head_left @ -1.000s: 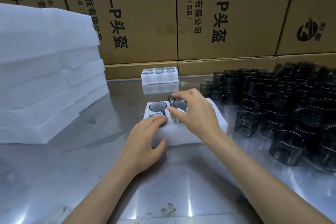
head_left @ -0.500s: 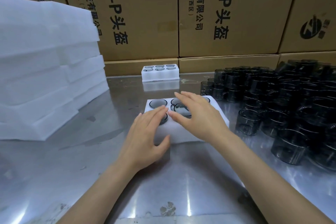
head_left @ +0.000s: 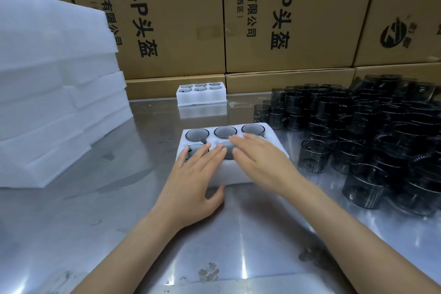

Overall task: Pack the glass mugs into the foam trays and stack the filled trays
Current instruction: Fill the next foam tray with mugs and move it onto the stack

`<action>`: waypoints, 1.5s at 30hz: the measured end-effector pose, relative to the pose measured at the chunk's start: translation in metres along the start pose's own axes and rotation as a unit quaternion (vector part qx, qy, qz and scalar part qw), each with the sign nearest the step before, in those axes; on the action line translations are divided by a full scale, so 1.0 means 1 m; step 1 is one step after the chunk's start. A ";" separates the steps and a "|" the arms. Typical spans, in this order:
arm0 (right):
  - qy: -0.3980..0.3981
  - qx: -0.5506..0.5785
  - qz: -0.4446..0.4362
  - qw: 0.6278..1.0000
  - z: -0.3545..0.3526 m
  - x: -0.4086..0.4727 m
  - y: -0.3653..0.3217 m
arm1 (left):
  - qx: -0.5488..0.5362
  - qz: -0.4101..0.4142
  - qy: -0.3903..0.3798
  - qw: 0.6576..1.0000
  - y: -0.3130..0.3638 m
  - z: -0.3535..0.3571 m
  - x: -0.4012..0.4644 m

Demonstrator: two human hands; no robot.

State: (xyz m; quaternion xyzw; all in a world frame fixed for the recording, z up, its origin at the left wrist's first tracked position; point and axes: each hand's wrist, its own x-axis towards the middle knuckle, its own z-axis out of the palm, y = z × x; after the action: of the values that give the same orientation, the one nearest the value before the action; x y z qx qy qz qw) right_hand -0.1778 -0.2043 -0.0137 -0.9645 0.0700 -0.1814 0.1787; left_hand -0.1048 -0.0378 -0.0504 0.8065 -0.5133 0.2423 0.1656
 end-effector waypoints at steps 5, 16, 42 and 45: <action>0.223 -0.104 0.198 0.949 -0.025 -0.004 0.029 | 0.004 0.005 0.010 1.000 0.000 -0.002 -0.005; 0.165 -0.089 0.268 0.945 -0.040 -0.012 0.052 | -0.030 -0.004 0.015 0.999 0.004 -0.002 -0.006; 0.064 -0.026 0.005 0.998 -0.034 -0.016 0.036 | -0.036 -0.003 0.019 0.999 0.003 -0.003 -0.003; 0.078 -0.030 0.004 0.997 -0.033 -0.018 0.038 | -0.029 -0.008 0.025 0.999 0.005 -0.002 0.000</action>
State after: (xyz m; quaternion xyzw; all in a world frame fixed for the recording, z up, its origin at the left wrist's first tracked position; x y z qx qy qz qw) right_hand -0.2096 -0.2467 -0.0044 -0.9522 0.0925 -0.2530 0.1442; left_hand -0.1096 -0.0385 -0.0485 0.7991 -0.5091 0.2463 0.2040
